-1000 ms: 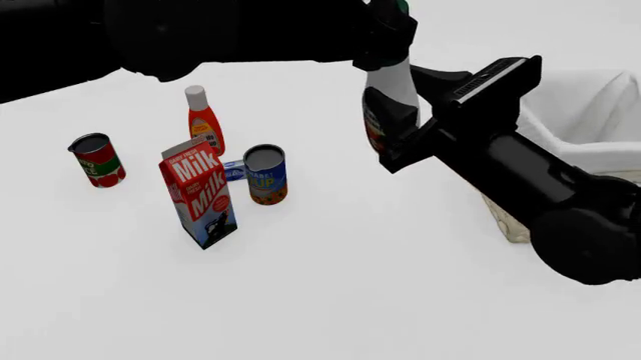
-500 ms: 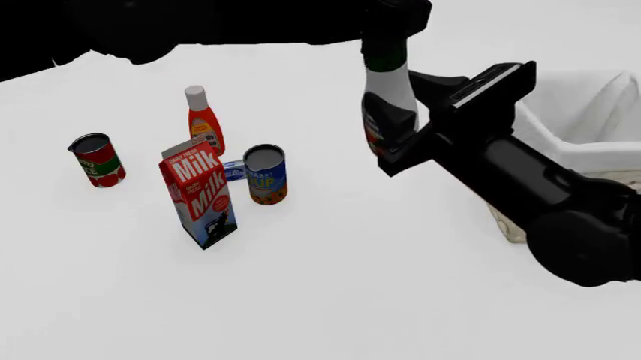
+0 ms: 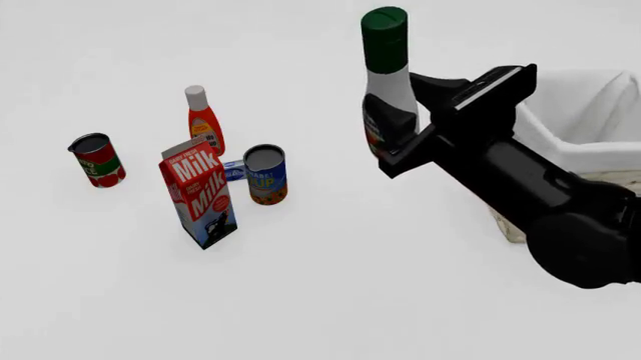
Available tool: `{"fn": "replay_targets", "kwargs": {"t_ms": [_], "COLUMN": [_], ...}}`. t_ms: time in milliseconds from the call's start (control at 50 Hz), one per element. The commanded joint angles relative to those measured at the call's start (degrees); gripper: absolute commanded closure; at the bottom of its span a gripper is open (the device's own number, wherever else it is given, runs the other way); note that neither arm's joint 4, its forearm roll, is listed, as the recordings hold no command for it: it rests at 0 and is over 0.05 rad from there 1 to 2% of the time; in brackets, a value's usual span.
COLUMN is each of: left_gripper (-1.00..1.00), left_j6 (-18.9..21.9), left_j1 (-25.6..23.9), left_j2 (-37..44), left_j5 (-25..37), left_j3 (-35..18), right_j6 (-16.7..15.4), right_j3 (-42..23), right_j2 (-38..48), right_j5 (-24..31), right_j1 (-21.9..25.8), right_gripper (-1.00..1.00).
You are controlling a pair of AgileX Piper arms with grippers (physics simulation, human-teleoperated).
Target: Pick the salad dressing and place it in the basket.
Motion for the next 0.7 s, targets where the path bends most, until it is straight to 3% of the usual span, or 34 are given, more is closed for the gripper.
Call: {"fn": "replay_targets", "kwargs": {"t_ms": [20,260,300,360,700], "left_gripper": [-1.0,-1.0,-1.0,-1.0,-1.0], "left_j6": [1.0,1.3,0.3,-1.7,-2.4], "left_j1": [4.7,12.8,16.0,18.5,30.2], "left_j2": [-9.6,-20.0,-21.9,-22.8,-29.6], "left_j5": [-2.3,-11.7,-13.8,-16.0,-27.1], "left_j3": [6.6,23.8,27.0,30.5,47.3], "right_j6": [1.0,0.8,0.9,0.6,1.3], "right_j3": [0.2,1.1,1.2,1.6,0.3], "right_j2": [-1.6,-5.6,-6.9,-8.9,-16.2], "right_j5": [0.1,1.2,1.7,2.2,5.5], "right_j1": [-0.4,-1.2,-1.4,-1.4,-4.9], "right_gripper": [1.0,1.0,1.0,1.0,1.0]}}
